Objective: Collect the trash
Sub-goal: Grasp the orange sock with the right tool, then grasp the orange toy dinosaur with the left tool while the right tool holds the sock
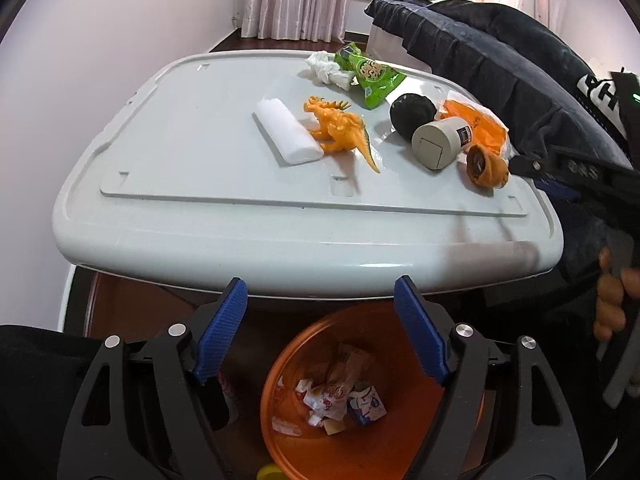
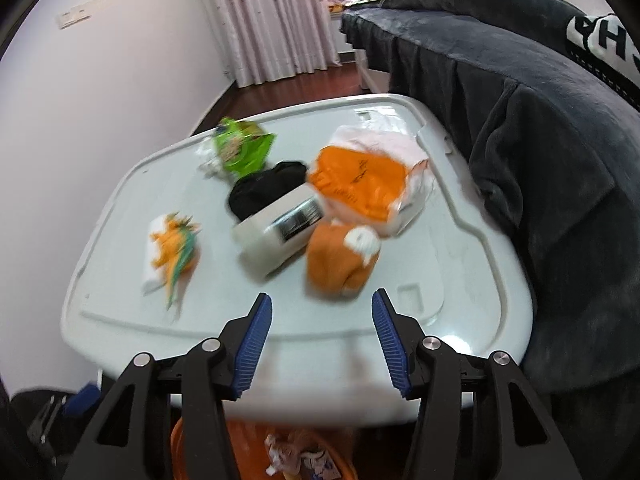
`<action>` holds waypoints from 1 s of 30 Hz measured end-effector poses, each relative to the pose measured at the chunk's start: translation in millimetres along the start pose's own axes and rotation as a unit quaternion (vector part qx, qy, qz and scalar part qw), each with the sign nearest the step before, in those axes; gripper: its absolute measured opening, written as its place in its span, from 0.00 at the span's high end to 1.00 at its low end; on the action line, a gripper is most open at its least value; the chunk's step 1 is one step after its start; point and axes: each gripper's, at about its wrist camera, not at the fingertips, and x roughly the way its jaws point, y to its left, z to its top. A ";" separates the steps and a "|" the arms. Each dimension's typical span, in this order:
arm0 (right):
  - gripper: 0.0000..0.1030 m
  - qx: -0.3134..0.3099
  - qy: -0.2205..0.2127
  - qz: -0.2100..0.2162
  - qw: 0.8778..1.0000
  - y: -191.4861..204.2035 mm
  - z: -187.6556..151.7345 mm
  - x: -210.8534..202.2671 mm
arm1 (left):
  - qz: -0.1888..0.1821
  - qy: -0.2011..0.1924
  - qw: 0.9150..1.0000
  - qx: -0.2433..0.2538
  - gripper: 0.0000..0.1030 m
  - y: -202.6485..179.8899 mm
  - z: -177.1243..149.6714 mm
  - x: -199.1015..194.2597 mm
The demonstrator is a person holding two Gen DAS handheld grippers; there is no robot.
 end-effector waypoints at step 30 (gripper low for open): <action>0.71 0.017 0.018 -0.024 0.999 -10.0 15.4 63.5 | 0.008 0.024 0.999 -0.021 0.28 11.8 -5.1 18.1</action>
